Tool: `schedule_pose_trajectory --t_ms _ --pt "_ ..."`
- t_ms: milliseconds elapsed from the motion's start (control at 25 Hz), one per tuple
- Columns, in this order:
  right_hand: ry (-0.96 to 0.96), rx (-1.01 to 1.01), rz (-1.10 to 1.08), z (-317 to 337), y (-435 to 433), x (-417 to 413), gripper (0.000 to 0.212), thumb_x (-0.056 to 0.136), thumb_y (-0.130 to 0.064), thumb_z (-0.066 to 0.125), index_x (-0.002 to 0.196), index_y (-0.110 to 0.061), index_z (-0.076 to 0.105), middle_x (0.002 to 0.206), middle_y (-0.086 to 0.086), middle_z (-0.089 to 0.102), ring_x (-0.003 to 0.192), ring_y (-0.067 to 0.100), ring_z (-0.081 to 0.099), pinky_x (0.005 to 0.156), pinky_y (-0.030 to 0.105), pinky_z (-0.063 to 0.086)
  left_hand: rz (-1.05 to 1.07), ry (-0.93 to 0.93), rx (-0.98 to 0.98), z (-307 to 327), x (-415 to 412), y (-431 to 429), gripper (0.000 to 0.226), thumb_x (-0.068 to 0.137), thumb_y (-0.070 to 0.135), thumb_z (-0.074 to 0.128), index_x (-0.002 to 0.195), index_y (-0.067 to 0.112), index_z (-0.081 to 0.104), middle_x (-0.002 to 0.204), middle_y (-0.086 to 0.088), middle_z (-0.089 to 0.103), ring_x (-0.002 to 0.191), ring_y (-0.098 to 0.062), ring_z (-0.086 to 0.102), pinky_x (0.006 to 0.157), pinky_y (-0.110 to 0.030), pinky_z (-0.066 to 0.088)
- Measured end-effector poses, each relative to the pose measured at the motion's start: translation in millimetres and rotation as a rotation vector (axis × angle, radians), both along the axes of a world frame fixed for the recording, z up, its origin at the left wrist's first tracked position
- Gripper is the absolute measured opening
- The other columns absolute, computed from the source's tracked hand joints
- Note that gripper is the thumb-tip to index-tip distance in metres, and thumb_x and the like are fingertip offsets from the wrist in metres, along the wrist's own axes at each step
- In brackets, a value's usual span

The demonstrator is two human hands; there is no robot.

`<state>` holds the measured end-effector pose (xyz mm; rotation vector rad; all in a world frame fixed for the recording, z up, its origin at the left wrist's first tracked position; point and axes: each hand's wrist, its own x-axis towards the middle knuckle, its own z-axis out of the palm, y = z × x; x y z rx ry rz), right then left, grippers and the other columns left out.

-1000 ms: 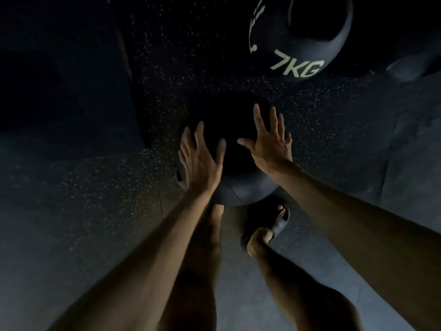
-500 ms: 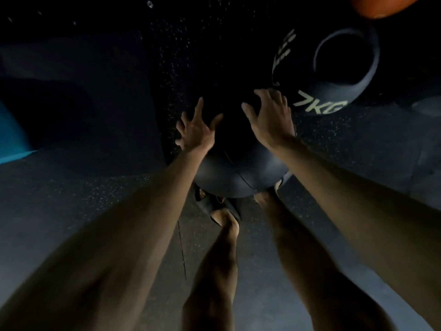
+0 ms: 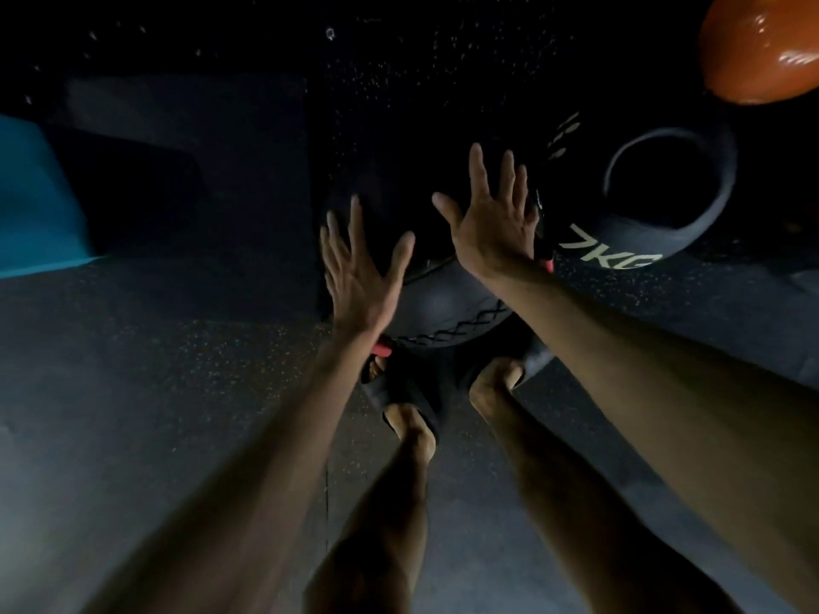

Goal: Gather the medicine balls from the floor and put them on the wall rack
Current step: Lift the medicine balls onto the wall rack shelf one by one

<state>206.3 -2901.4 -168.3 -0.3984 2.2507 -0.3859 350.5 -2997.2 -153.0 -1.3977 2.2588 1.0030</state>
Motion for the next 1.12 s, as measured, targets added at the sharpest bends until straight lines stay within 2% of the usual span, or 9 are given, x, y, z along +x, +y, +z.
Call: schedule_pose_trajectory --t_ms 120,240,440,560,760,840,920,1040,1120 --pt "-0.043 0.023 -0.038 -3.3 -31.7 -24.2 0.080 0.095 -0.072 0.029 0.159 -0.033 0.003 0.168 0.011 -0.004 0.154 0.033 -0.005 0.119 0.062 0.007 0.091 -0.049 0.027 -11.1 -7.3 -7.0 0.079 0.092 0.072 0.035 0.156 0.041 -0.001 0.167 -0.005 -0.006 0.152 -0.034 -0.003 0.119 -0.061 0.015" --pt "0.050 -0.031 -0.089 -4.6 -44.8 -23.3 0.074 0.097 -0.067 0.031 0.158 -0.029 0.016 0.167 0.011 0.010 0.154 0.031 0.007 0.119 0.058 0.011 0.105 -0.100 0.049 -10.4 -24.7 -34.7 0.076 0.093 0.069 0.041 0.155 0.043 0.005 0.166 -0.008 0.002 0.150 -0.038 0.007 0.110 -0.067 0.026" --pt "0.233 -0.105 -0.225 17.9 -18.9 -9.8 0.039 0.100 -0.033 0.045 0.134 -0.015 0.051 0.137 0.011 0.049 0.127 0.028 0.044 0.105 0.042 0.038 -0.017 -0.105 0.034 4.6 -20.0 -61.3 0.074 0.088 0.065 0.050 0.148 0.028 0.027 0.148 -0.013 0.030 0.133 -0.037 0.034 0.104 -0.060 0.036" --pt "0.150 -0.017 -0.463 40.3 15.3 19.7 0.027 0.100 -0.024 0.043 0.118 -0.009 0.056 0.120 0.011 0.054 0.107 0.025 0.050 0.081 0.034 0.037 -0.070 -0.129 0.073 21.2 -37.2 -74.0 0.059 0.090 0.045 0.055 0.138 0.016 0.036 0.140 -0.015 0.037 0.127 -0.034 0.038 0.103 -0.053 0.037" --pt "-0.150 0.145 -0.935 30.5 50.4 82.7 0.022 0.096 -0.016 0.042 0.084 -0.011 0.059 0.082 0.005 0.057 0.072 0.019 0.052 0.066 0.029 0.032 -0.237 -0.168 0.128 26.9 -84.0 -109.8 0.047 0.099 0.038 0.048 0.139 0.017 0.038 0.144 -0.014 0.039 0.127 -0.033 0.044 0.093 -0.043 0.042" --pt "-0.270 0.116 -1.156 13.6 55.4 97.2 0.024 0.097 -0.022 0.044 0.088 -0.011 0.063 0.089 0.008 0.063 0.079 0.025 0.061 0.065 0.032 0.046 -0.268 -0.219 0.156 15.1 -101.3 -123.1 0.050 0.100 0.042 0.045 0.143 0.019 0.038 0.147 -0.013 0.039 0.128 -0.033 0.046 0.093 -0.043 0.042" --pt "-0.382 0.009 -1.447 -9.9 55.9 102.9 0.032 0.099 -0.036 0.046 0.113 -0.015 0.064 0.103 0.005 0.063 0.101 0.033 0.065 0.083 0.044 0.058 -0.268 -0.233 0.161 -3.9 -113.2 -132.1 0.053 0.101 0.046 0.041 0.147 0.021 0.038 0.149 -0.011 0.042 0.130 -0.032 0.047 0.100 -0.044 0.042" --pt "-0.541 -0.111 -1.772 -55.8 55.7 103.8 0.045 0.087 -0.064 0.047 0.116 -0.033 0.063 0.122 0.005 0.061 0.106 0.028 0.063 0.086 0.047 0.058 -0.162 -0.258 0.233 -37.7 -126.6 -151.2 0.059 0.101 0.055 0.038 0.148 0.019 0.042 0.147 -0.010 0.047 0.130 -0.031 0.049 0.109 -0.044 0.042" --pt "-0.570 -0.201 -1.914 -84.8 56.9 107.6 0.047 0.079 -0.069 0.049 0.112 -0.039 0.067 0.121 0.001 0.066 0.108 0.028 0.063 0.091 0.047 0.054 -0.042 -0.328 0.335 -61.2 -136.8 -167.9 0.065 0.096 0.063 0.043 0.146 0.022 0.046 0.140 -0.007 0.055 0.122 -0.028 0.056 0.104 -0.045 0.048"
